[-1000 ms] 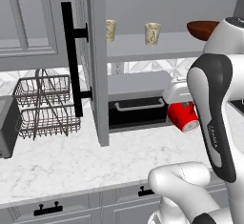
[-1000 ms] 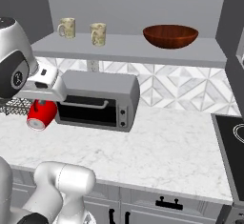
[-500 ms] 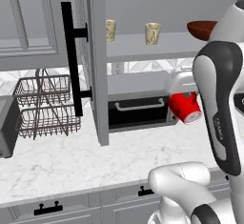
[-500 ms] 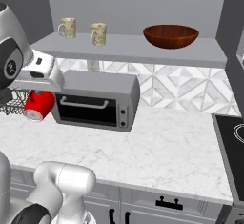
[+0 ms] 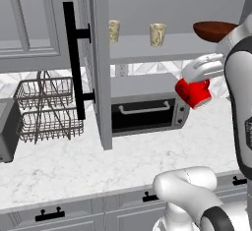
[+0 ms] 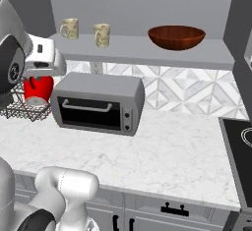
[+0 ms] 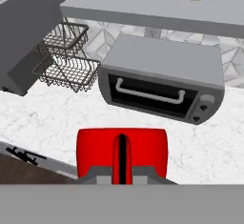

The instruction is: Gather all objects into one cabinet and sort the glasses and bowls to opposite sides.

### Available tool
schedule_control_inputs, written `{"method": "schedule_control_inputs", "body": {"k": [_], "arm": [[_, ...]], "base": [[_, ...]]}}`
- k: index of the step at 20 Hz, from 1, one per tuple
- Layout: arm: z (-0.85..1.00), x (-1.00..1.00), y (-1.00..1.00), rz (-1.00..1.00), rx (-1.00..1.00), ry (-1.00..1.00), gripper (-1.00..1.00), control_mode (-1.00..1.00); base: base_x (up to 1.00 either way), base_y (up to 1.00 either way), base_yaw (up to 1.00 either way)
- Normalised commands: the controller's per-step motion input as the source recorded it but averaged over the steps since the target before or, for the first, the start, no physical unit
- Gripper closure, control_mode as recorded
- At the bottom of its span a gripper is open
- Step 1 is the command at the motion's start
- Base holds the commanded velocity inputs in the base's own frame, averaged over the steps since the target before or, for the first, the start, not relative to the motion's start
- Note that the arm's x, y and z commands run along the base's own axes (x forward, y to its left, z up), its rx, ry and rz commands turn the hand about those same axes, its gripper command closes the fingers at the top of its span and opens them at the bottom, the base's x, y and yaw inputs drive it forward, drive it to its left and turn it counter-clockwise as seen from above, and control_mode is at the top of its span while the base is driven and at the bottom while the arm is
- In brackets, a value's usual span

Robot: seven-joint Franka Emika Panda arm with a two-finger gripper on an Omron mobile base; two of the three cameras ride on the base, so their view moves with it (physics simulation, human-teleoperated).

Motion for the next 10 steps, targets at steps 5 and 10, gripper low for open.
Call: {"method": "schedule_control_inputs", "body": {"k": [5,10], "arm": [[0.38,0.23,-0.02,0.04,0.11,-0.27,1.00,-1.00],[0.30,0.10,0.00,0.00,0.15,-0.32,1.00,-1.00]], "base": [[0.00,0.00,0.00],[0.00,0.00,0.00]]}}
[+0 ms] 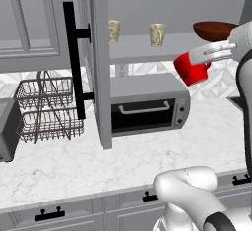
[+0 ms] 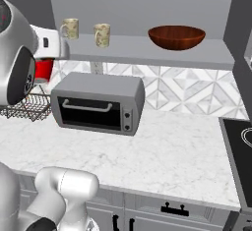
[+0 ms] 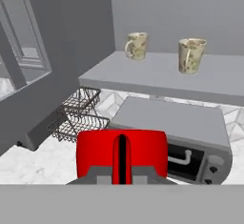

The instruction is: Gather all objects into one cabinet and sort the glasses and bowls to opposite sides.

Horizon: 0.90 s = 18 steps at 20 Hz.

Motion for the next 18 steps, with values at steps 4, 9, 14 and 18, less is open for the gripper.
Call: {"method": "schedule_control_inputs", "body": {"k": [4,9,14,18], "arm": [[0.02,0.17,0.00,0.00,0.19,-0.38,1.00,-1.00],[0.02,0.30,0.00,0.00,0.21,-0.35,1.00,-1.00],[0.00,0.71,0.00,0.00,0.15,-0.25,1.00,-1.00],[0.00,0.83,0.02,0.00,0.06,-0.16,1.00,-1.00]], "base": [[0.00,0.00,0.00],[0.00,0.00,0.00],[0.00,0.00,0.00],[0.00,0.00,0.00]]}}
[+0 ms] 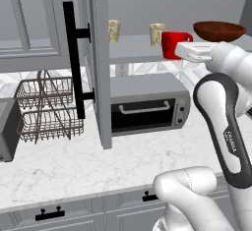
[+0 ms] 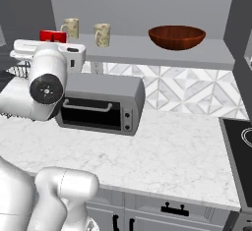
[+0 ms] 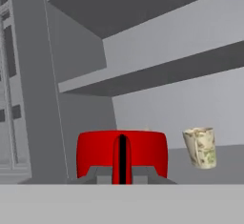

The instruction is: Gather all objects into one cabinet and sort the glasses and bowls to opposite sides.

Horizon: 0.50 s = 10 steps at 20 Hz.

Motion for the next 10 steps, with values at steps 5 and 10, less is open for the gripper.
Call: {"method": "schedule_control_inputs", "body": {"k": [5,10], "arm": [[-0.06,0.90,0.16,0.05,0.00,-0.01,1.00,-1.00],[-0.12,0.89,0.17,0.06,0.00,0.00,1.00,-1.00]], "base": [[0.00,0.00,0.00],[0.00,0.00,0.00]]}}
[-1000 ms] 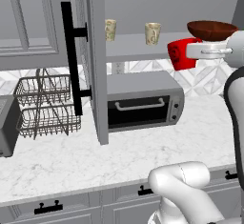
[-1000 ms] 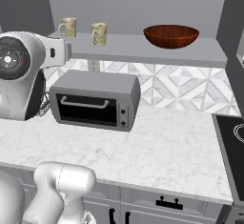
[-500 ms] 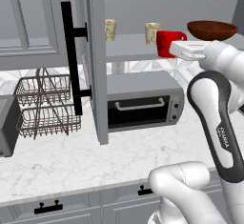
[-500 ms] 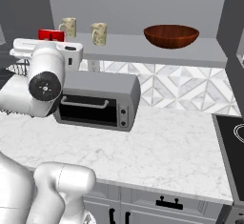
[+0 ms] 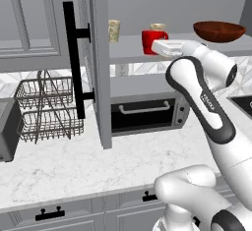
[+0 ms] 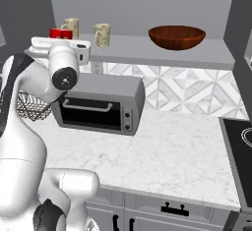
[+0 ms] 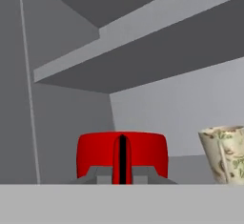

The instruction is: Gather all objects into one cabinet and sort the glasses and bowls to opposite sides.

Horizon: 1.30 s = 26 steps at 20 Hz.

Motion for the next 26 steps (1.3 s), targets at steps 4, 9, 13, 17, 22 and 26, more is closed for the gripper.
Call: {"method": "schedule_control_inputs", "body": {"k": [4,9,13,17,22,26], "arm": [[-0.04,0.91,0.17,0.04,0.00,0.00,1.00,-1.00],[-0.01,0.74,0.26,0.01,0.00,0.00,1.00,-1.00],[-0.01,0.58,0.25,0.00,0.00,0.00,1.00,-1.00],[0.00,0.48,0.06,0.00,0.00,0.00,1.00,-1.00],[0.00,0.49,0.06,0.00,0.00,0.00,1.00,-1.00],[0.09,0.38,0.06,0.00,0.00,0.00,1.00,-1.00]], "base": [[0.00,0.00,0.00],[0.00,0.00,0.00],[0.00,0.00,0.00],[0.00,0.00,0.00],[0.00,0.00,0.00],[0.00,0.00,0.00]]}}
